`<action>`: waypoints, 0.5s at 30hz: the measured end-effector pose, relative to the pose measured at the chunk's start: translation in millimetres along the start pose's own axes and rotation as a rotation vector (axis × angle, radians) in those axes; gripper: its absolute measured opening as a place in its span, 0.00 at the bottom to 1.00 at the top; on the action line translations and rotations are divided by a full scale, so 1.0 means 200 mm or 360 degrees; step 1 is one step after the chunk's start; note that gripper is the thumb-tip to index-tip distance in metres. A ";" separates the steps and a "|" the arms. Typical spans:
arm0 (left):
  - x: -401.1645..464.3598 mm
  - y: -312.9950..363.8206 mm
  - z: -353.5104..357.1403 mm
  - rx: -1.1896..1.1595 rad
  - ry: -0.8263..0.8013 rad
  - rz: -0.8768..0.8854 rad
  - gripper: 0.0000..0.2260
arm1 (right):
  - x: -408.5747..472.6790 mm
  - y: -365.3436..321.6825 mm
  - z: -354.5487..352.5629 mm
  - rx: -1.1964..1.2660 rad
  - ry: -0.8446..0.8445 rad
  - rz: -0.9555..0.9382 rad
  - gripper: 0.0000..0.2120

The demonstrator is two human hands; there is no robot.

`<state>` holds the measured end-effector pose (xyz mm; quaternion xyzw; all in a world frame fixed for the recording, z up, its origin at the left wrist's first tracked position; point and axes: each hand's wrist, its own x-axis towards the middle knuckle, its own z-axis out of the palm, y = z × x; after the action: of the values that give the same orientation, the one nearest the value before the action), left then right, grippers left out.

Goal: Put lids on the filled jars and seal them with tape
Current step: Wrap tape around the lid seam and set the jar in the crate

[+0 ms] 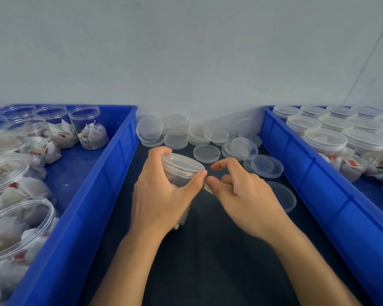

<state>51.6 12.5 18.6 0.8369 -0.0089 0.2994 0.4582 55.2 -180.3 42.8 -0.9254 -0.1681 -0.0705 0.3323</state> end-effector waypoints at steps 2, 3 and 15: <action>0.00 0.00 0.00 0.0012 -0.0020 -0.0002 0.31 | 0.01 0.00 0.00 -0.0102 -0.0026 0.0056 0.20; 0.00 0.01 0.01 0.0022 -0.0031 -0.0001 0.32 | 0.01 0.00 0.00 -0.0139 -0.0044 0.0085 0.22; -0.02 0.00 0.02 0.0187 -0.0061 0.0064 0.36 | 0.00 0.00 0.03 -0.0140 -0.0227 0.0257 0.24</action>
<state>50.7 7.9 15.8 0.8676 -0.0169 0.2924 0.4019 55.5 -176.2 37.7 -0.9523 -0.1130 0.0151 0.2832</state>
